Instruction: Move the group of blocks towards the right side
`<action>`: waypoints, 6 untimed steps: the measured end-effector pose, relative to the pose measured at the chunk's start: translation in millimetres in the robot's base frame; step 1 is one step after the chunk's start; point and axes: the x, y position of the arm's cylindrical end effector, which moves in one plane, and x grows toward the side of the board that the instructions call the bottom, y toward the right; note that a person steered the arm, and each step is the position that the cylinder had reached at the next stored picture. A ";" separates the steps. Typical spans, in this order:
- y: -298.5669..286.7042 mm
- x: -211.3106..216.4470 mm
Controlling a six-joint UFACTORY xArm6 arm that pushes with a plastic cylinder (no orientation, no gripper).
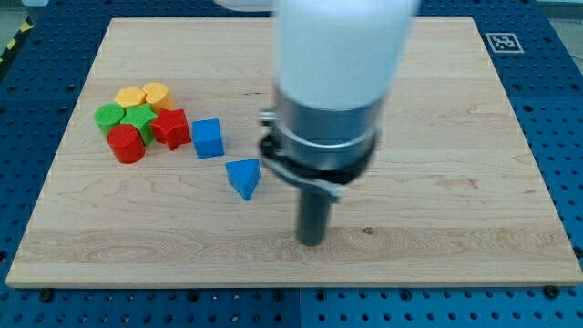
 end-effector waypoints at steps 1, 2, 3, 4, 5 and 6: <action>-65.8 -14.2; -152.0 -35.0; -234.7 -57.1; -284.0 -104.5; -288.3 -156.8; -288.3 -160.6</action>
